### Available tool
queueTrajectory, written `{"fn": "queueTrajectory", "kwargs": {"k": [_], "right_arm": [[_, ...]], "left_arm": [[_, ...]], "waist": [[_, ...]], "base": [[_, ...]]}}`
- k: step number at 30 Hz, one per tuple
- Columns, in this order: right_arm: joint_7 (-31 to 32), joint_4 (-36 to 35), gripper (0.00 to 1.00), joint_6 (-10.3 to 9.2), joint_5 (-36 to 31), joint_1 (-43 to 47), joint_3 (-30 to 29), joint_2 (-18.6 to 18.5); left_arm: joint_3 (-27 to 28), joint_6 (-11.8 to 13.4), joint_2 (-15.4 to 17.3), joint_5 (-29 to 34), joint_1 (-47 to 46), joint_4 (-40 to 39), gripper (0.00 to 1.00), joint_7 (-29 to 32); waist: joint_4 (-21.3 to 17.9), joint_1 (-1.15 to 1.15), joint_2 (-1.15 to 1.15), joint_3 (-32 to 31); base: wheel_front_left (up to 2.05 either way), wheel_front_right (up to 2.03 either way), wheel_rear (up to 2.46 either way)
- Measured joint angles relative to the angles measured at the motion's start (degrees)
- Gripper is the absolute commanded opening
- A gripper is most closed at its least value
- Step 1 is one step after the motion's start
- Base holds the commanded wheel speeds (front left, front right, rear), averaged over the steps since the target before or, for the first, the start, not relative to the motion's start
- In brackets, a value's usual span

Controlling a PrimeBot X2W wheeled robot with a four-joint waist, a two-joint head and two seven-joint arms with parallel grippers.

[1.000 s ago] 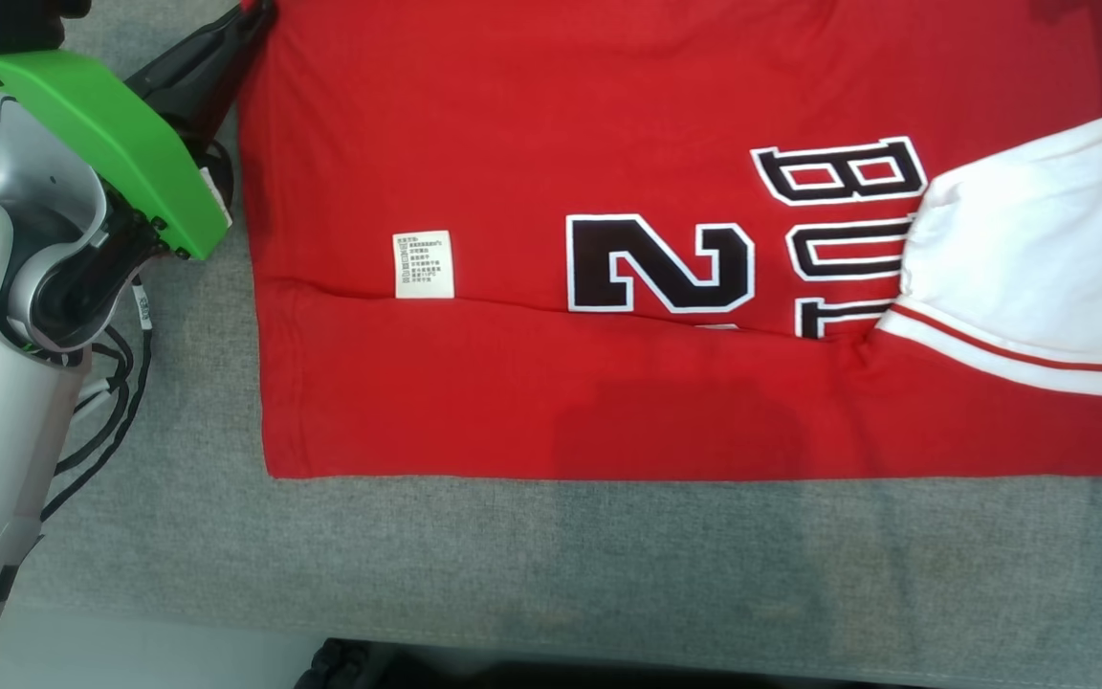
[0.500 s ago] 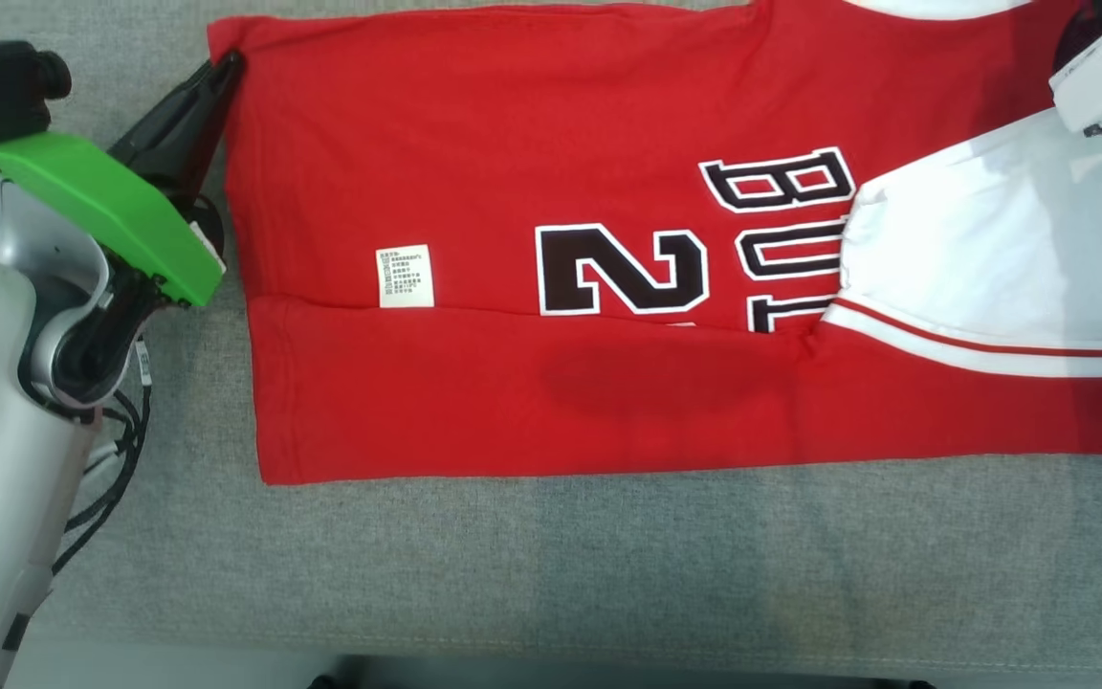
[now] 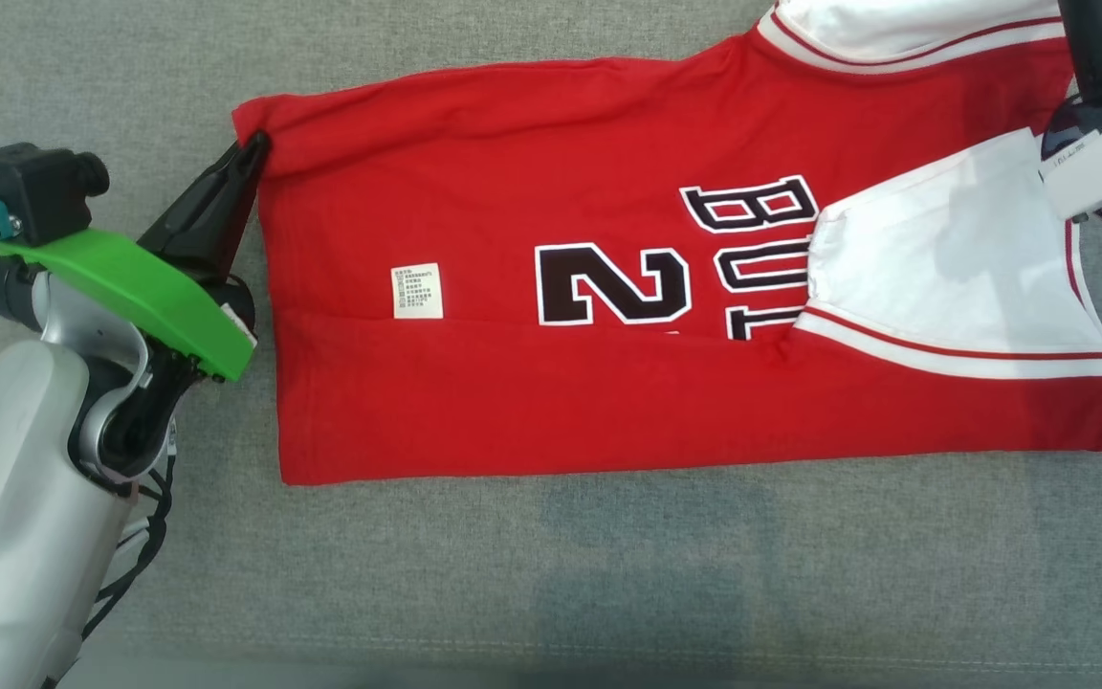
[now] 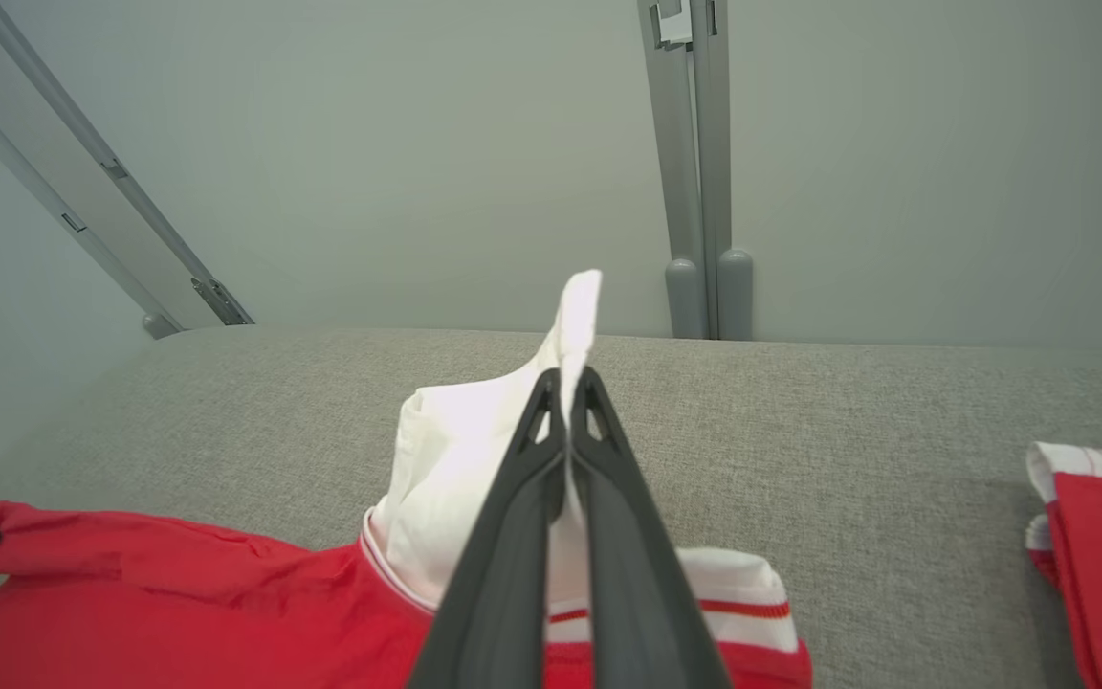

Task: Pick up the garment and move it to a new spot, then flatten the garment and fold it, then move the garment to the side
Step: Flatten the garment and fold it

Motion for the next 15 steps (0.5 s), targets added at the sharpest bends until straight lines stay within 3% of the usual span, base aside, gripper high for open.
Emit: {"fn": "queueTrajectory", "kwargs": {"k": [11, 15], "right_arm": [[-1.93, -3.20, 0.00, -0.16, 0.41, 11.77, -1.02, 0.04], [-2.41, -4.52, 0.00, -0.66, 2.04, 16.51, -0.77, 1.72]], "left_arm": [[0.58, 0.00, 0.91, -1.98, 6.75, 0.02, 0.00, -5.01], [0.41, 0.00, 0.97, -2.50, 9.82, -0.21, 0.00, -6.31]], "waist": [[-1.24, 0.00, 0.00, -4.99], [-1.97, 0.00, 0.00, -6.85]], "base": [[0.00, 0.00, 0.00], [0.00, 0.00, 0.00]]}}
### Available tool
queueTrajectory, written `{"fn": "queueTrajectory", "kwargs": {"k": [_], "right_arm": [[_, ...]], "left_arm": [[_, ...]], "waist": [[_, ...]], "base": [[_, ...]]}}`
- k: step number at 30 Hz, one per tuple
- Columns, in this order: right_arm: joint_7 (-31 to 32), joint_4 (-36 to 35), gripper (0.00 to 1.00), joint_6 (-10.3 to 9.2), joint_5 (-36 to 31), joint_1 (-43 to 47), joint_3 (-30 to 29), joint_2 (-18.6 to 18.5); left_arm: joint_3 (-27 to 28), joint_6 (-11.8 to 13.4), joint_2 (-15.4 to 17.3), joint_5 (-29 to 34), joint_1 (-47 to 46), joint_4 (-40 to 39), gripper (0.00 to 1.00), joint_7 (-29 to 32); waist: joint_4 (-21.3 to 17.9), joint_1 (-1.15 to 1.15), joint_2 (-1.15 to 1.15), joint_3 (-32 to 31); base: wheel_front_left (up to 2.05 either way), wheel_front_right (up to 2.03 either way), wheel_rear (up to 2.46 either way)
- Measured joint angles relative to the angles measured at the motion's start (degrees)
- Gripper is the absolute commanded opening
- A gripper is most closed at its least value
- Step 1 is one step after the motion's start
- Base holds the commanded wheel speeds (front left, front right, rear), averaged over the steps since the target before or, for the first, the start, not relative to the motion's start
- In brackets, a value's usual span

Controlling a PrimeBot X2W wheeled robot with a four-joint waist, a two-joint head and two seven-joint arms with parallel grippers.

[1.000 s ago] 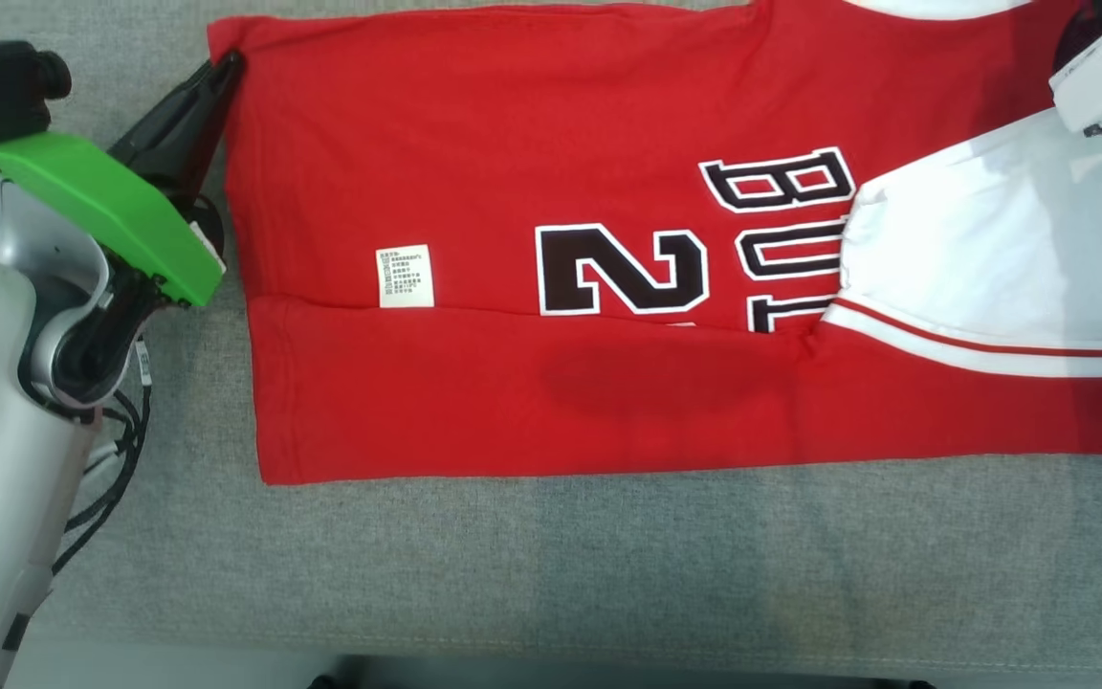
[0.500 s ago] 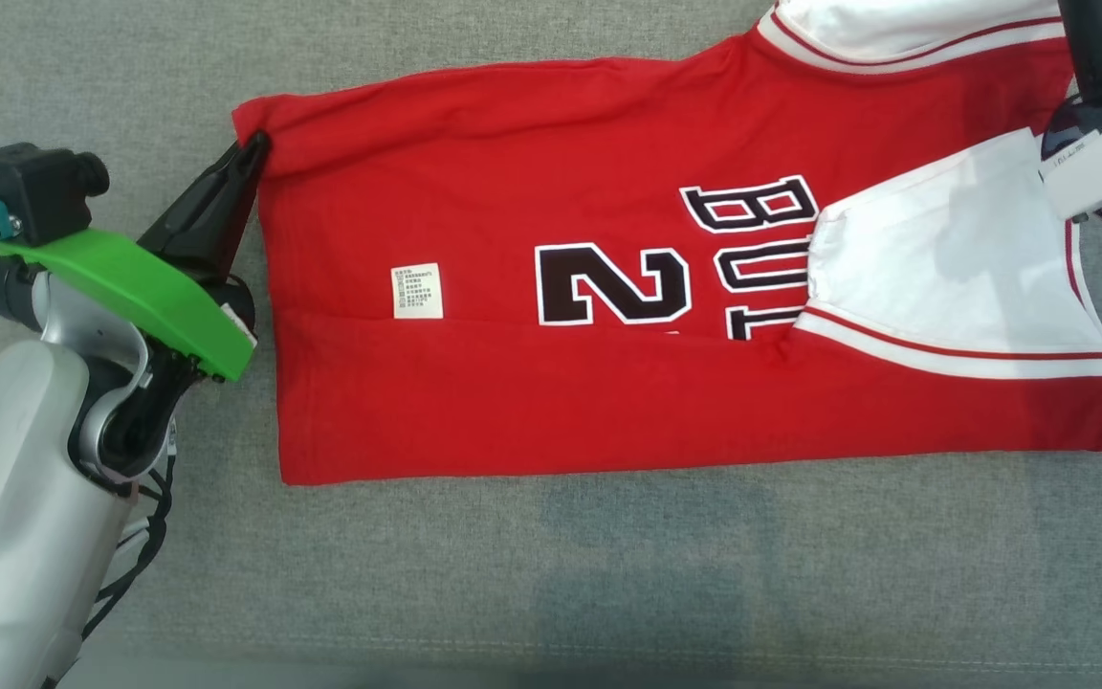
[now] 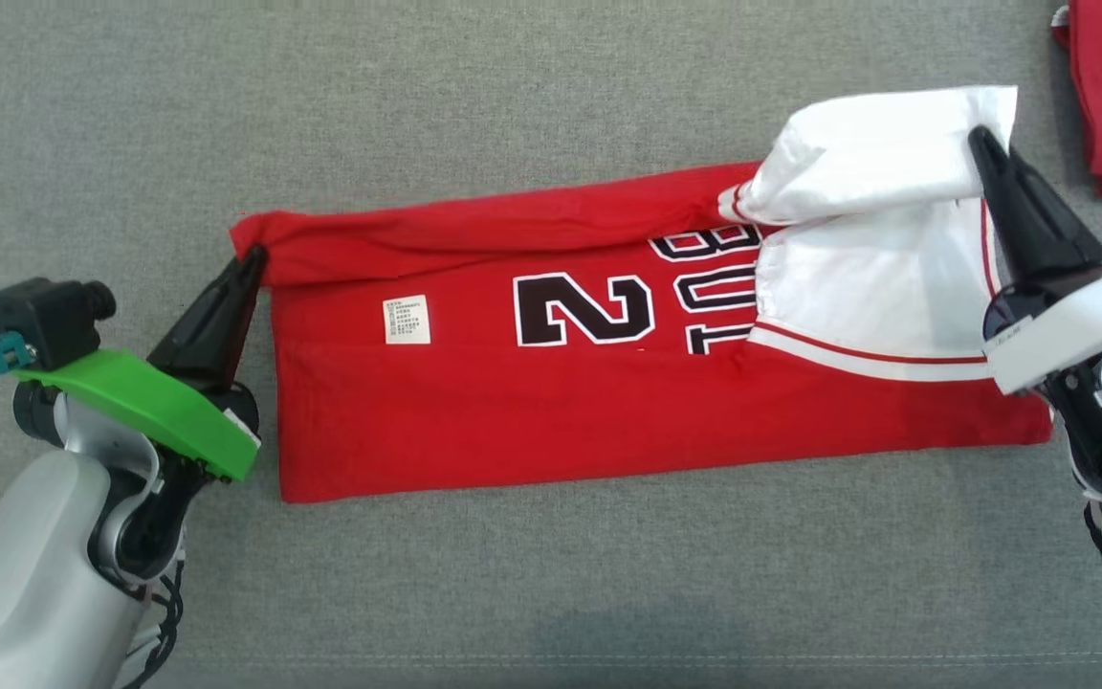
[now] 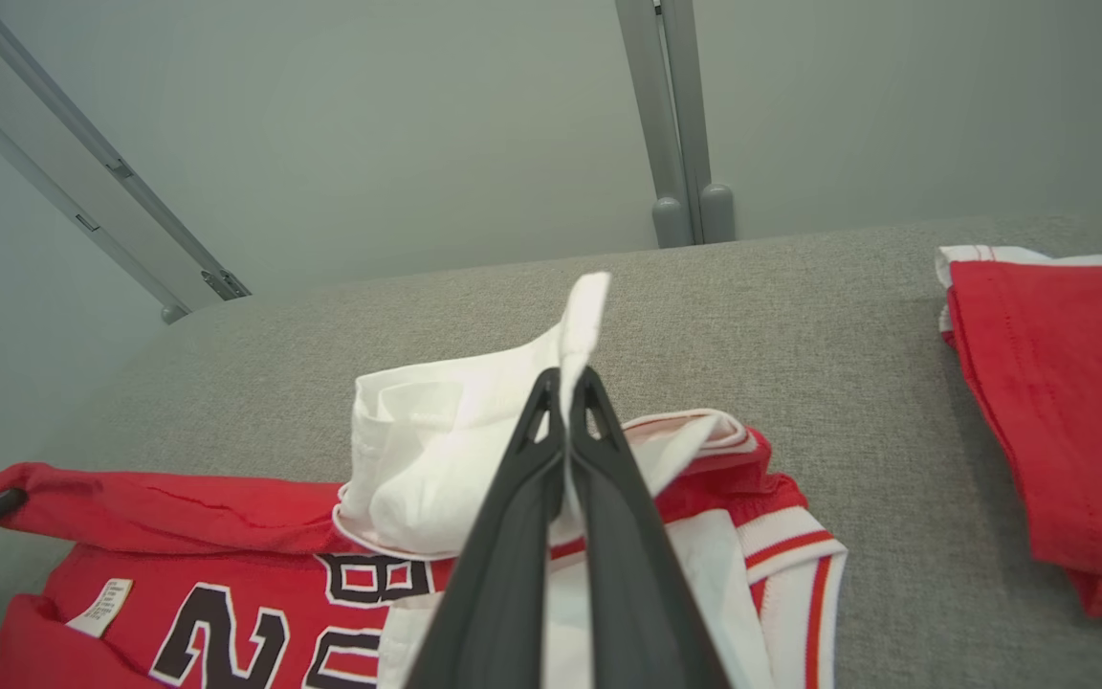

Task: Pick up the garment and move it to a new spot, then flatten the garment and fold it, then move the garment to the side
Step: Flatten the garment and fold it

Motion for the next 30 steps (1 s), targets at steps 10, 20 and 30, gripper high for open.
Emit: {"fn": "queueTrajectory", "kwargs": {"k": [10, 20, 30], "right_arm": [[-2.65, -4.14, 0.00, -1.87, 0.74, 10.45, -0.62, 1.80], [-3.36, -7.61, 0.00, -2.44, 0.41, 17.55, -0.82, 1.05], [-2.76, -7.31, 0.20, -2.40, -2.79, 20.00, 1.76, -0.90]], "left_arm": [[-0.27, 0.00, 0.00, -0.52, 5.59, -1.62, 0.00, -2.36], [0.64, 0.01, 1.01, -1.89, 8.52, -3.98, 0.00, -3.44], [-0.46, 0.03, 1.77, -2.55, 10.61, -5.14, 0.00, -2.20]], "waist": [[-1.82, 0.00, 0.00, -3.64], [-3.08, 0.00, 0.00, -4.97], [-3.14, 0.00, 0.00, -4.59]], "base": [[0.00, 0.00, 0.00], [0.00, 0.00, 0.00], [0.00, 0.00, 0.00]]}}
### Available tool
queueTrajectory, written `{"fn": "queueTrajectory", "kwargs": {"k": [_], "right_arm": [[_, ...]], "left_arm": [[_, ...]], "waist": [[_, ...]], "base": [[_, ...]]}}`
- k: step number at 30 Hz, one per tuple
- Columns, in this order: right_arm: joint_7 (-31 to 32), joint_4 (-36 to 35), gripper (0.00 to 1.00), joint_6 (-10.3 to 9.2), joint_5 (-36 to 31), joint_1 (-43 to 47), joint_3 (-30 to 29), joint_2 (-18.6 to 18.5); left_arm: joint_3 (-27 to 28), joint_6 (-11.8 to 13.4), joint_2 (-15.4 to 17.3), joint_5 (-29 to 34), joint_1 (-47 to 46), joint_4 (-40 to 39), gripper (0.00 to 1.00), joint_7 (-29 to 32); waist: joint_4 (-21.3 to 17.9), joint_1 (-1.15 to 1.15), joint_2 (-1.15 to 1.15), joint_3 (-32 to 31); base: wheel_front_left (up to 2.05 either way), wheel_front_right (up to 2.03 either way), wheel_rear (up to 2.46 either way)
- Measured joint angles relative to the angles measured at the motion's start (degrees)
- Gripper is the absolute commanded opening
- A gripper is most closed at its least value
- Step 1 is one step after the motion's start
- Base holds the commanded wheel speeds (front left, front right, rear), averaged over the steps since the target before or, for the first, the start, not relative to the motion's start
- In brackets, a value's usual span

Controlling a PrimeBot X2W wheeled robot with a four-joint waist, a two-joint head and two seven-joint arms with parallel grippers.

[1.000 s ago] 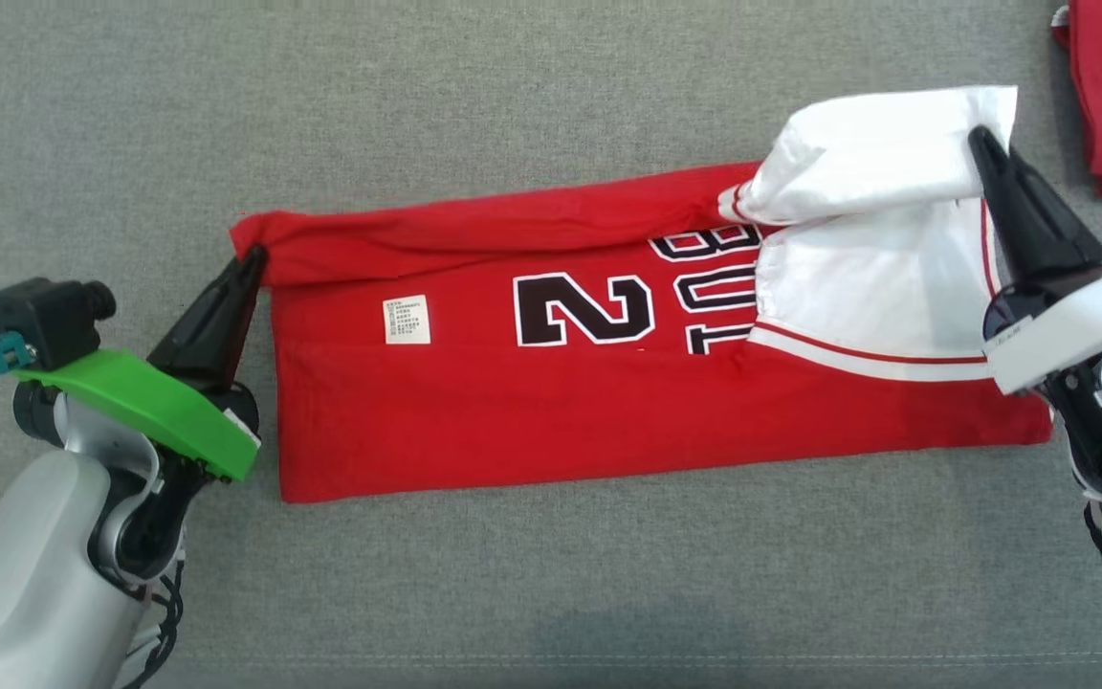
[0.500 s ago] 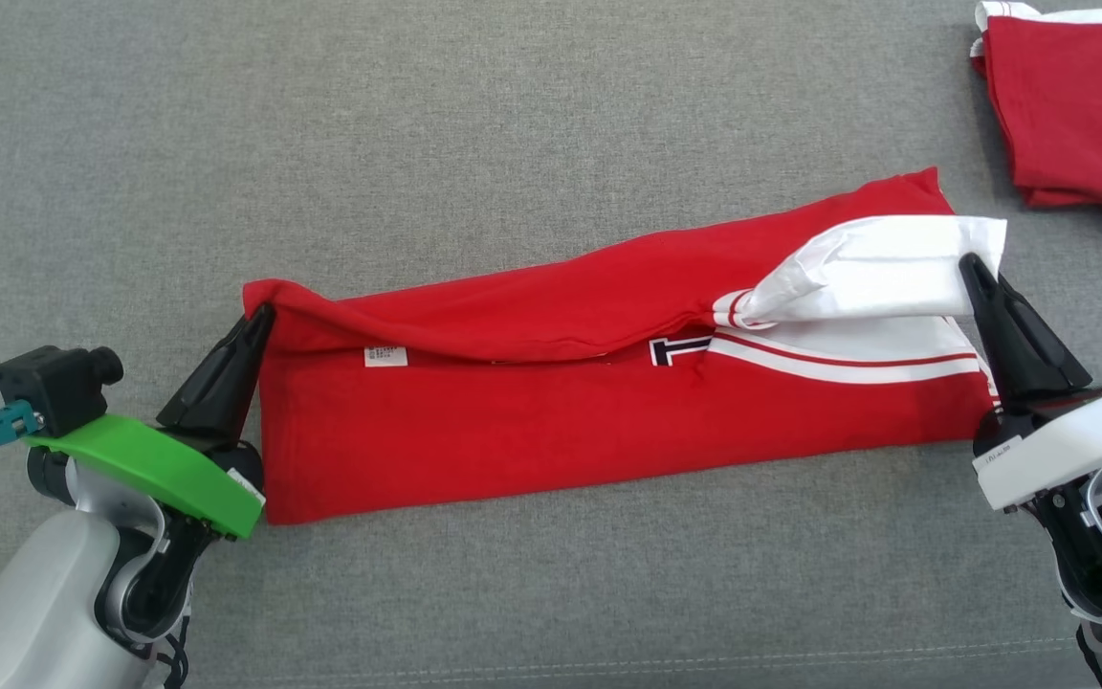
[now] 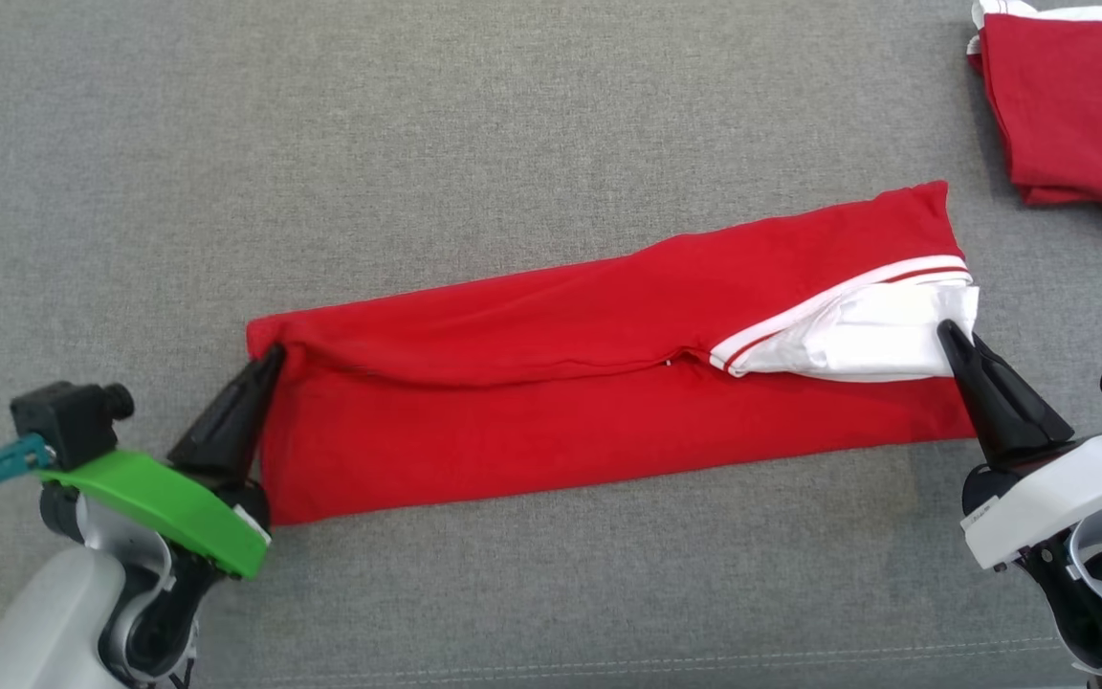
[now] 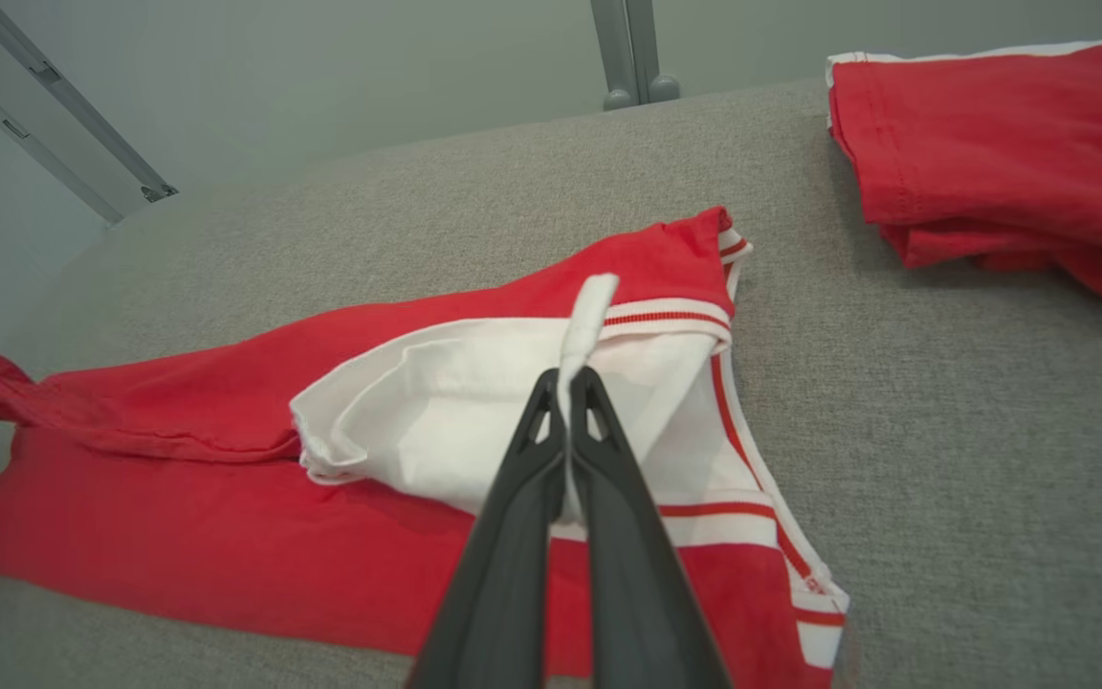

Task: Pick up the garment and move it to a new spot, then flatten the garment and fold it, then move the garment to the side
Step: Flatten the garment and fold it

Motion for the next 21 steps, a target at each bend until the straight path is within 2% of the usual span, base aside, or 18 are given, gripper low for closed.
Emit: {"fn": "queueTrajectory", "kwargs": {"k": [1, 2, 3, 5, 6, 11, 16, 21], "right_arm": [[0.05, 0.23, 0.37, -0.01, -0.55, 0.02, 0.18, -0.27], [0.35, 0.54, 0.49, -0.01, -1.36, 0.05, 0.45, -0.93], [0.49, 0.78, 1.00, -0.01, -1.55, 0.15, 0.45, -1.34], [0.49, 1.12, 1.00, -0.04, -1.70, 0.71, 0.23, -1.43], [0.49, 1.12, 1.00, -0.04, -1.74, 1.03, 0.25, -1.44], [1.81, 0.18, 1.00, -0.05, -1.45, 2.66, -0.52, -2.85], [2.33, -0.90, 1.00, -1.20, 1.14, 3.31, -4.24, -2.85], [4.11, 1.34, 1.00, -2.81, 4.58, 2.72, -7.67, -2.86]], "left_arm": [[-0.48, 0.00, 0.00, 0.00, 0.48, -0.02, 0.03, 0.15], [-0.98, 0.00, 0.02, 0.00, 0.90, -0.04, 0.16, 0.34], [-1.58, 0.00, 0.04, 0.03, 1.22, -0.04, 0.43, 0.82], [-2.37, 0.00, 0.01, 0.10, 1.55, 0.01, 0.84, 1.26], [-2.41, 0.04, 0.09, 0.13, 1.71, 0.03, 1.00, 1.36], [-1.99, 2.31, 2.50, 2.21, 3.35, 0.20, 1.00, 1.37], [0.49, 5.11, 5.12, 3.68, 3.86, -0.59, 1.00, 0.22], [1.76, 7.79, 6.03, 6.22, 3.88, -3.77, 1.00, -1.49]], "waist": [[0.01, 0.00, 0.00, 0.05], [0.02, 0.00, 0.00, 0.08], [0.05, 0.00, 0.00, 0.10], [0.18, 0.00, 0.00, -0.02], [0.24, 0.00, 0.00, -0.16], [0.47, 0.00, 0.00, -1.10], [0.83, 0.00, 0.00, -2.12], [1.96, 0.00, 0.00, -2.43]], "base": [[0.00, 0.00, 0.00], [0.00, 0.00, 0.00], [0.00, 0.00, 0.00], [0.00, 0.00, 0.00], [0.00, 0.00, 0.00], [0.00, 0.00, 0.00], [0.00, 0.00, 0.00], [0.00, 0.00, 0.00]]}}
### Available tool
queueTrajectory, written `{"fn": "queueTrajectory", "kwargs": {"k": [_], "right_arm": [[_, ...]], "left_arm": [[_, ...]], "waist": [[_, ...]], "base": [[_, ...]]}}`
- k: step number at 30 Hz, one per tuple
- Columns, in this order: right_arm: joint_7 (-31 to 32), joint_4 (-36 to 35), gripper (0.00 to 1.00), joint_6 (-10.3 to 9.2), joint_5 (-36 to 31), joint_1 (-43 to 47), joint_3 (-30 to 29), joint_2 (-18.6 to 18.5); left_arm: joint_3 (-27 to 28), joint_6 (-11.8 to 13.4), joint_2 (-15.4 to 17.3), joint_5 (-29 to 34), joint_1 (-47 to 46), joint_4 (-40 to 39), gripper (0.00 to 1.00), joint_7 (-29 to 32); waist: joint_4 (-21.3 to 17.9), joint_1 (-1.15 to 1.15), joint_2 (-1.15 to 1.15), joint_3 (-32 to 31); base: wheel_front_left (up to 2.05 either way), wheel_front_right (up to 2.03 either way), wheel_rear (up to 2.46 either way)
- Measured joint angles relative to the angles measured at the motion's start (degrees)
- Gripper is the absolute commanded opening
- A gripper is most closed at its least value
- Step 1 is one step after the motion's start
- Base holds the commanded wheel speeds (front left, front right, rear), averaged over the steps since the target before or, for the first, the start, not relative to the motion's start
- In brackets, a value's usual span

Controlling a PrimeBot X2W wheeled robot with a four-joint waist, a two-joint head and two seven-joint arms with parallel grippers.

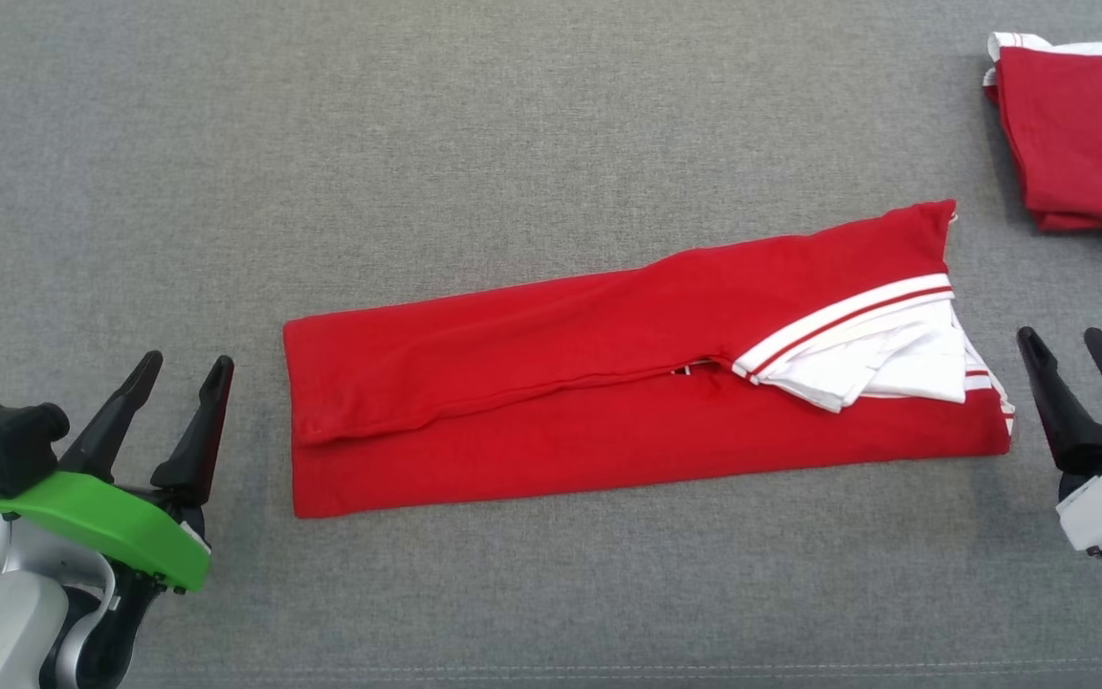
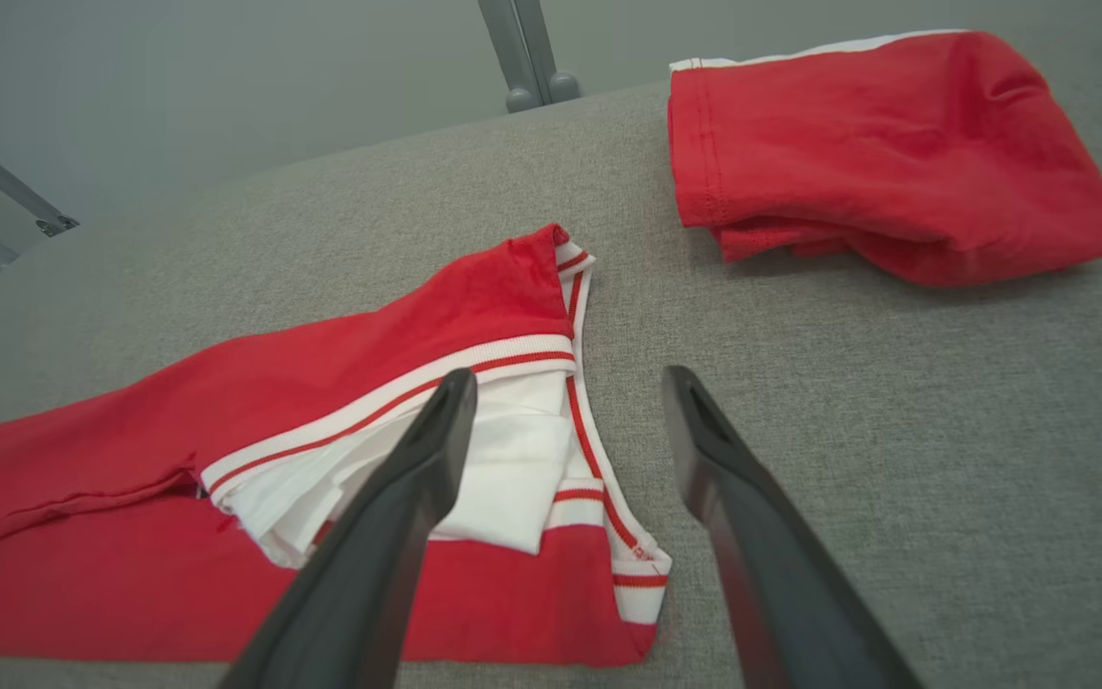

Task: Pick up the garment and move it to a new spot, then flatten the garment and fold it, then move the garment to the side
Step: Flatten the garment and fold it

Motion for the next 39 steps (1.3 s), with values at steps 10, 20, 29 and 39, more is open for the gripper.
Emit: {"fn": "queueTrajectory", "kwargs": {"k": [10, 20, 29, 39], "right_arm": [[5.37, 9.77, 1.00, -1.36, 4.67, -5.36, -2.33, 0.02], [7.25, 17.98, 1.00, -2.30, 6.35, -6.70, -3.33, 0.25], [9.28, 21.89, 0.60, -1.05, 10.22, -10.35, -2.89, 1.72], [13.17, 23.66, 0.00, 1.33, 15.57, -12.27, -3.87, 2.32]], "left_arm": [[2.75, 4.86, -1.49, 4.21, 0.24, -6.12, 1.00, -3.77], [6.58, 5.89, -4.54, 7.03, 3.30, -7.95, 1.00, -4.28], [10.77, 6.41, -6.30, 7.12, 7.44, -8.37, 1.00, -4.30], [15.25, 6.57, -7.86, 8.73, 10.54, -10.56, 1.00, -4.31]], "waist": [[4.60, 0.00, 0.00, 0.42], [9.89, 0.00, 0.00, 1.07], [12.88, 0.00, 0.00, 0.32], [10.85, 0.00, 0.00, -0.75]], "base": [[0.00, 0.00, 0.00], [0.00, 0.00, 0.00], [0.00, 0.00, 0.00], [0.00, 0.00, 0.00]]}}
